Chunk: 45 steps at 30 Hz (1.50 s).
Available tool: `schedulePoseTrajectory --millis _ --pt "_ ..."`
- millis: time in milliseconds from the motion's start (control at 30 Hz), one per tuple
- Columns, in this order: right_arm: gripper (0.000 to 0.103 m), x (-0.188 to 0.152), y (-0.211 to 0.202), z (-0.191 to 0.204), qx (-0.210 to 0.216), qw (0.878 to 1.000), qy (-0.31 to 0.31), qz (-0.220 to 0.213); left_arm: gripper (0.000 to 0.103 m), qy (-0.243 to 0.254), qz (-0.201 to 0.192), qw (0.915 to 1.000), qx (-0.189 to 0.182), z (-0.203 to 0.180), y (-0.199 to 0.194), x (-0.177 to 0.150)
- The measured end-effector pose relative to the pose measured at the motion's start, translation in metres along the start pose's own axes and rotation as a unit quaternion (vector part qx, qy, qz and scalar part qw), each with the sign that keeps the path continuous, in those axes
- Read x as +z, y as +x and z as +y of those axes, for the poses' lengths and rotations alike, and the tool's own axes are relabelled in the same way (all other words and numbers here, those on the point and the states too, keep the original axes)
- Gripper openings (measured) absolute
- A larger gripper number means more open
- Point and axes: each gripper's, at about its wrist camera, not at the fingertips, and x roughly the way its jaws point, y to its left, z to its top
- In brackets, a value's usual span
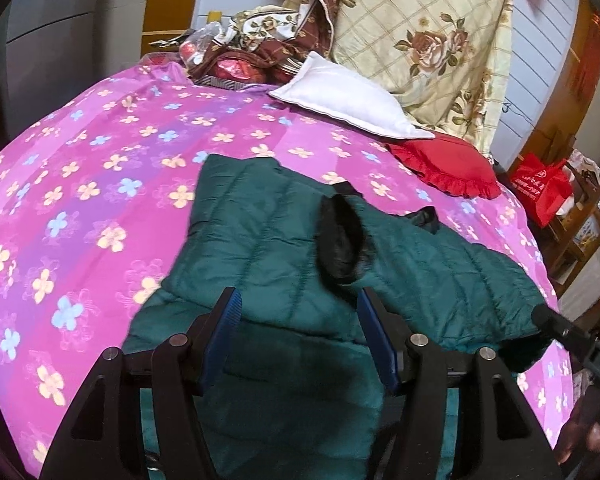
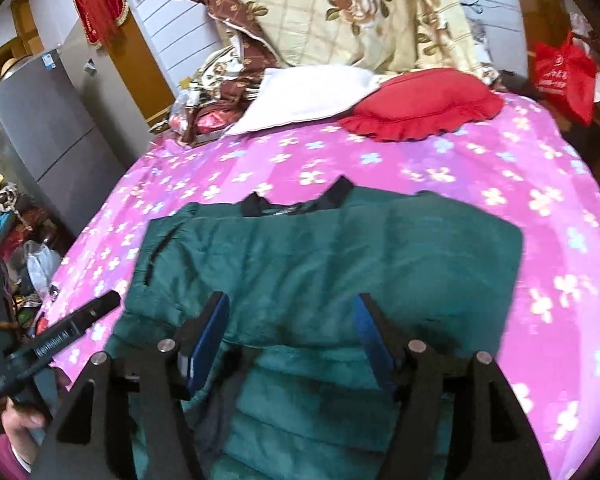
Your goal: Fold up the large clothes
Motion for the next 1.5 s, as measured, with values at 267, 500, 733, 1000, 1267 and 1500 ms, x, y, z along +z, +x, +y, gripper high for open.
schedulePoseTrajectory --millis 267,500,733,1000,1267,1500 --pt "0.069 -0.005 -0.02 -0.025 -0.009 1.0 0.01 -0.015 0.046 0.013 0.01 0.9998 -0.011 -0.022 0.013 0.004" --pt "0.07 -0.01 -0.033 -0.037 -0.005 0.999 0.021 -0.031 0.053 -0.013 0.019 0.9989 -0.04 -0.024 0.034 0.016" --pt "0.075 -0.01 -0.043 -0.054 -0.025 0.998 0.033 -0.041 0.051 -0.046 0.057 0.996 -0.051 -0.025 0.068 0.015" --pt "0.075 -0.013 -0.04 -0.076 -0.049 0.997 0.056 -0.037 0.004 -0.024 0.025 0.9985 -0.043 -0.021 0.061 0.023" --pt "0.076 -0.009 0.004 -0.074 -0.038 0.996 0.083 -0.016 0.002 -0.024 -0.018 0.9994 -0.019 0.015 0.037 0.047" --pt "0.076 0.005 0.059 -0.044 -0.043 0.999 0.025 0.005 0.001 -0.035 -0.009 0.9992 0.016 0.05 0.049 0.041"
